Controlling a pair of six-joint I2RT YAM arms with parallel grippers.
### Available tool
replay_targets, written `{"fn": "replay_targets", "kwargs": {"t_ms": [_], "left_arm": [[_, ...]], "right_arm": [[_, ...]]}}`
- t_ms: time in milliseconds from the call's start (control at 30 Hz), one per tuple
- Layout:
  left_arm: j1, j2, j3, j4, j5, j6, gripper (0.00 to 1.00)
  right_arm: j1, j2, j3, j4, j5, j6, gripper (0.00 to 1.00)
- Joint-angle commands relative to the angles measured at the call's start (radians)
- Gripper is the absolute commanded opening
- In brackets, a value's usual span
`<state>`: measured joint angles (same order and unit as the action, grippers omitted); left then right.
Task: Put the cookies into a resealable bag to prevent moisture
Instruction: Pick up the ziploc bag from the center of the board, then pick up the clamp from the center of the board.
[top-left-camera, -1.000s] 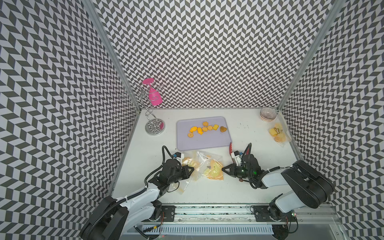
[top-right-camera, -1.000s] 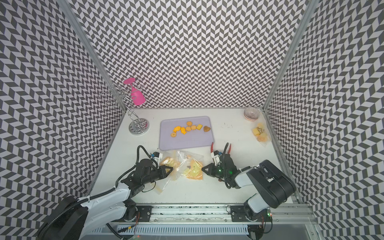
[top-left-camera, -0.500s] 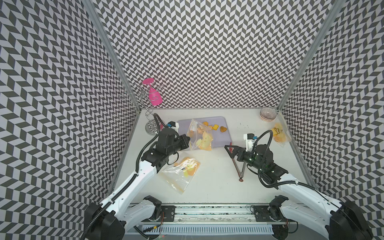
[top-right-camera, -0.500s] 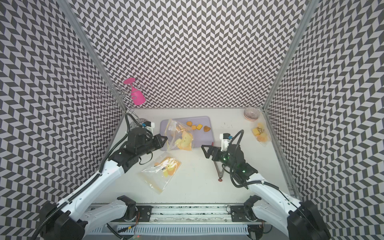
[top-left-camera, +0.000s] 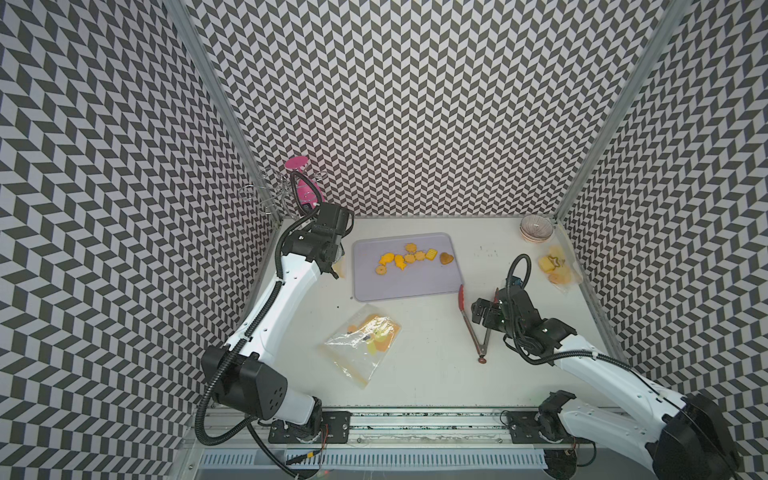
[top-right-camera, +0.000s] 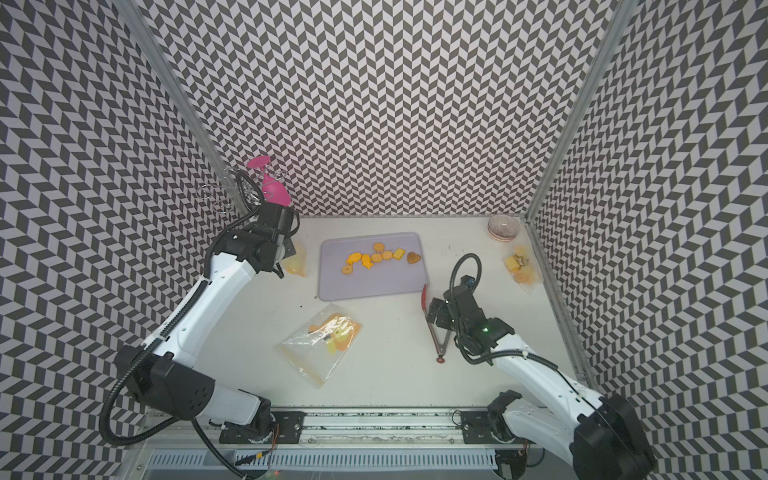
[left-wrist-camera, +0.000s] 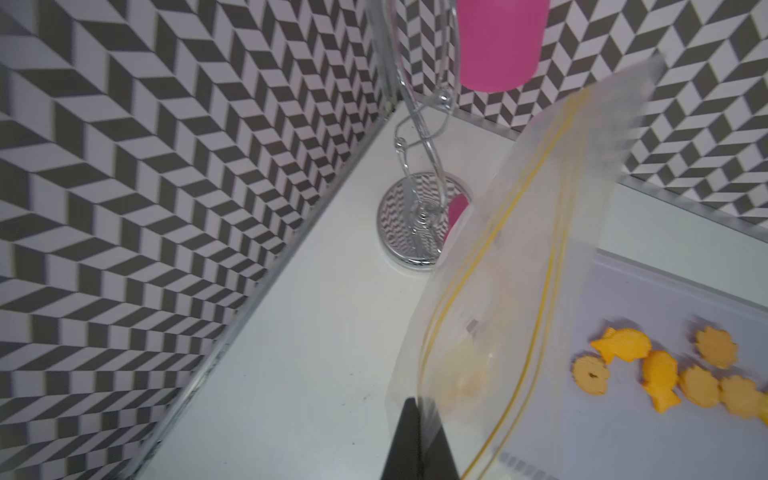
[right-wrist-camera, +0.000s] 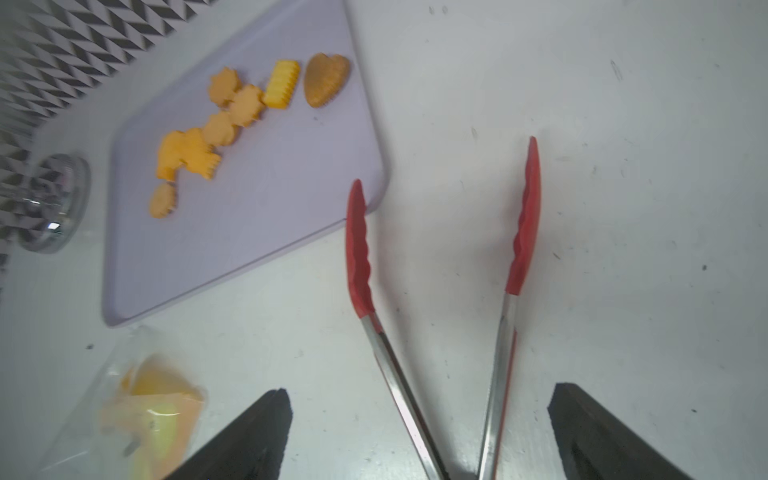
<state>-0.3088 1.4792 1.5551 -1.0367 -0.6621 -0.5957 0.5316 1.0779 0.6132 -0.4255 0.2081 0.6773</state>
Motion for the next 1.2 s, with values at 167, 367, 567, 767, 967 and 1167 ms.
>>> {"fn": "replay_targets", "kwargs": {"t_ms": [167,367,567,767,967,1167], "left_arm": [[-0.043,0.135,-0.072,0.066,0.030,0.079,0.00],[0.007,0.203,-0.079,0.219,0.287,0.133,0.00],[0.064,0.277,-0.044,0.249,0.389,0.148,0.00],[0.096,0.244,-0.081,0.350,0.590,0.184,0.00],[0.108,0.211,-0.145,0.427,0.701,0.198,0.00],[0.127,0.217,-0.178,0.448,0.681,0.198,0.00]], "right_arm": [[-0.004,0.077,-0.043,-0.018,-0.016,0.025,1.00],[-0.003,0.097,-0.066,0.033,-0.082,-0.008,1.00],[0.006,0.075,-0.087,0.092,-0.148,-0.045,1.00],[0.043,0.096,-0.090,0.131,-0.142,-0.045,1.00],[0.057,0.143,-0.089,0.129,-0.108,-0.026,1.00],[0.066,0.192,-0.086,0.151,-0.095,-0.035,1.00]]}}
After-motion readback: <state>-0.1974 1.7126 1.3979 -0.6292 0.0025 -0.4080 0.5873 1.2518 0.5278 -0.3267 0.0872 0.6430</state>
